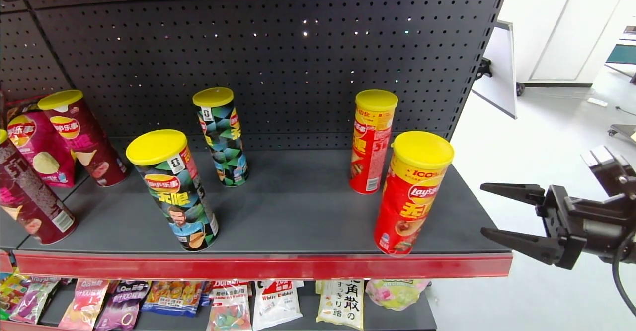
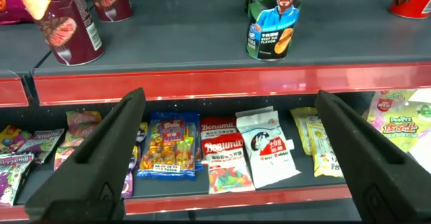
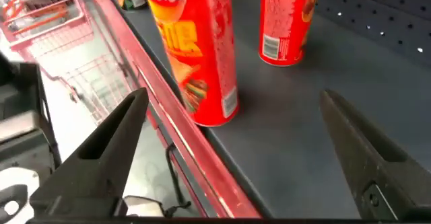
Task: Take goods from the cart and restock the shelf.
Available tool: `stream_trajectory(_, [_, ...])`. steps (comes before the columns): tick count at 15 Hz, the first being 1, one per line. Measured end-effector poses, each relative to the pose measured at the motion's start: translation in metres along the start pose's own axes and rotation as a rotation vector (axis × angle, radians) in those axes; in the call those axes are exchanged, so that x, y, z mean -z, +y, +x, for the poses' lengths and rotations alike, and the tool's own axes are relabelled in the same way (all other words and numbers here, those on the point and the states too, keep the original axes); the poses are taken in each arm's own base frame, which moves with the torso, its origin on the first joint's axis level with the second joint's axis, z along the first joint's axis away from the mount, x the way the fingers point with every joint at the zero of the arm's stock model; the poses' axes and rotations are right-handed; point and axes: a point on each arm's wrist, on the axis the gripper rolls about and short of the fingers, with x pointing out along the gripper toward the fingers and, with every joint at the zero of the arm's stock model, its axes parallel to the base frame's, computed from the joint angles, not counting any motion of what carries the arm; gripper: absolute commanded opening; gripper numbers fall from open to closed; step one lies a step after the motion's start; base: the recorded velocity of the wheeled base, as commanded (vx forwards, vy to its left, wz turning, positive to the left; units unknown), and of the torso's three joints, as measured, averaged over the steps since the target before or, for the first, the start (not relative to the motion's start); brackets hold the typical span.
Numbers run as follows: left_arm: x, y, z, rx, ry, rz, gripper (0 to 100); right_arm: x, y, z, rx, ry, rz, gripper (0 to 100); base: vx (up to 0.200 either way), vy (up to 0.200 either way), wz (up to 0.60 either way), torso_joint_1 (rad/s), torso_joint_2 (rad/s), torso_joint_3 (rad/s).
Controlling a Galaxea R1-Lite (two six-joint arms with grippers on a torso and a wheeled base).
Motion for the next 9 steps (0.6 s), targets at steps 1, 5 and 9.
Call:
stream_trajectory(1, [0.0, 0.0, 0.0, 0.0, 0.0, 0.0, 100, 0.003, -0.003, 0.003, -0.035, -0.001, 0.013, 100, 0.0, 0.0, 0.0, 0.0, 0.0, 0.0])
stream_trajectory(5, [0.0, 0.0, 0.0, 0.0, 0.0, 0.0, 100, 0.001, -0.015, 0.025, -0.113, -0.006, -0.008, 100, 0.0, 0.0, 0.0, 0.0, 0.0, 0.0])
stream_trajectory(9, [0.0, 0.0, 0.0, 0.0, 0.0, 0.0, 100, 0.004, -0.014, 0.049, -0.193, 0.004, -0.012, 100, 0.0, 0.0, 0.0, 0.0, 0.0, 0.0])
